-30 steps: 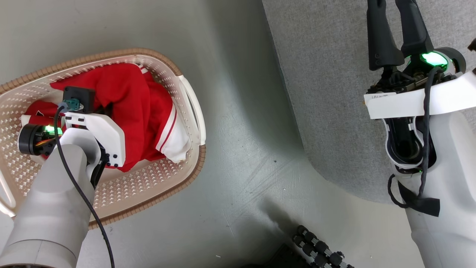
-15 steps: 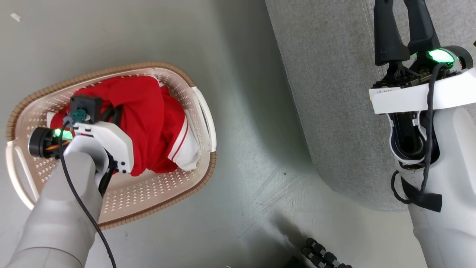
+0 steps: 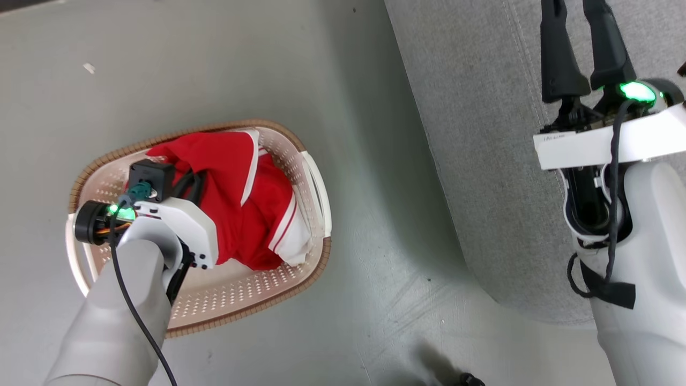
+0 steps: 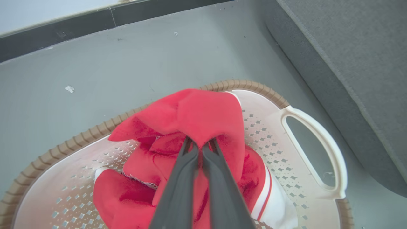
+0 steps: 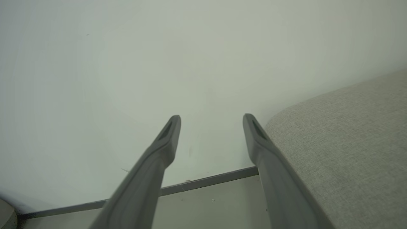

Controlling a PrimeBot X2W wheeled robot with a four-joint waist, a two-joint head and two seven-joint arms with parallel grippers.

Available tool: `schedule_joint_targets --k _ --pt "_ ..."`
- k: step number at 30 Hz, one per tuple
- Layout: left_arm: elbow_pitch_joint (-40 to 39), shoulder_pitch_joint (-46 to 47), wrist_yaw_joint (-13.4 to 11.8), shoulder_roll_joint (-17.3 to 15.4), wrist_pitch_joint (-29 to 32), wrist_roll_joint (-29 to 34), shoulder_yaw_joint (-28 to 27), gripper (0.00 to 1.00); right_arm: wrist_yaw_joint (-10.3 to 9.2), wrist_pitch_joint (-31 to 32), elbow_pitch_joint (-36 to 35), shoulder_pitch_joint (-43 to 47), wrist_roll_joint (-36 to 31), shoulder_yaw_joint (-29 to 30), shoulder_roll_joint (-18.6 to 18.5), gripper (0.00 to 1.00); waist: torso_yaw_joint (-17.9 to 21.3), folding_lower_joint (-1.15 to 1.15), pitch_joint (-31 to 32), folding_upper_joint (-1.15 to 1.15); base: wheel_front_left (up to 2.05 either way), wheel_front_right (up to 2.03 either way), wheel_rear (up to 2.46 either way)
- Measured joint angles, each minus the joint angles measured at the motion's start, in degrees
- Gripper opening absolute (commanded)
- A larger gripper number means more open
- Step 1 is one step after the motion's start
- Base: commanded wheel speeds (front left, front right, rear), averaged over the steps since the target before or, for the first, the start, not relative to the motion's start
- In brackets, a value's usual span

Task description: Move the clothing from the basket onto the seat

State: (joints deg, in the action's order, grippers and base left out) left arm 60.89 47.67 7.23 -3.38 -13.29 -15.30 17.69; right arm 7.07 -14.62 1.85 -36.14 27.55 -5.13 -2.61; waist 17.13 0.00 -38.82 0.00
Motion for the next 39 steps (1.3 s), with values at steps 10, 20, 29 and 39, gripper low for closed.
schedule_joint_targets --k 10,20,29,39 --pt "-4.20 -3.25 0.01 1.02 -0.77 -3.83 3.28 0.00 0.00 0.00 1.87 3.41 -0.21 0.08 -0.93 1.00 -2.13 0.00 5.50 0.00 0.00 0.00 0.00" --pt "-10.37 -6.46 0.01 1.20 -0.92 -7.44 5.91 0.00 0.00 0.00 2.94 6.34 -0.99 0.11 -2.63 1.00 -4.27 0.00 11.00 0.00 0.00 0.00 0.00" --pt "-20.12 -7.33 0.01 1.23 -0.93 -9.70 5.91 0.00 0.00 0.00 4.49 9.40 -1.11 -0.46 -3.55 1.00 -6.06 0.00 15.94 0.00 0.00 0.00 0.00" --pt "-27.69 -9.46 0.01 0.30 -1.00 -10.59 6.14 0.00 0.00 0.00 5.52 12.74 -1.10 -0.88 -4.74 1.00 -7.72 0.00 21.38 0.00 0.00 0.00 0.00"
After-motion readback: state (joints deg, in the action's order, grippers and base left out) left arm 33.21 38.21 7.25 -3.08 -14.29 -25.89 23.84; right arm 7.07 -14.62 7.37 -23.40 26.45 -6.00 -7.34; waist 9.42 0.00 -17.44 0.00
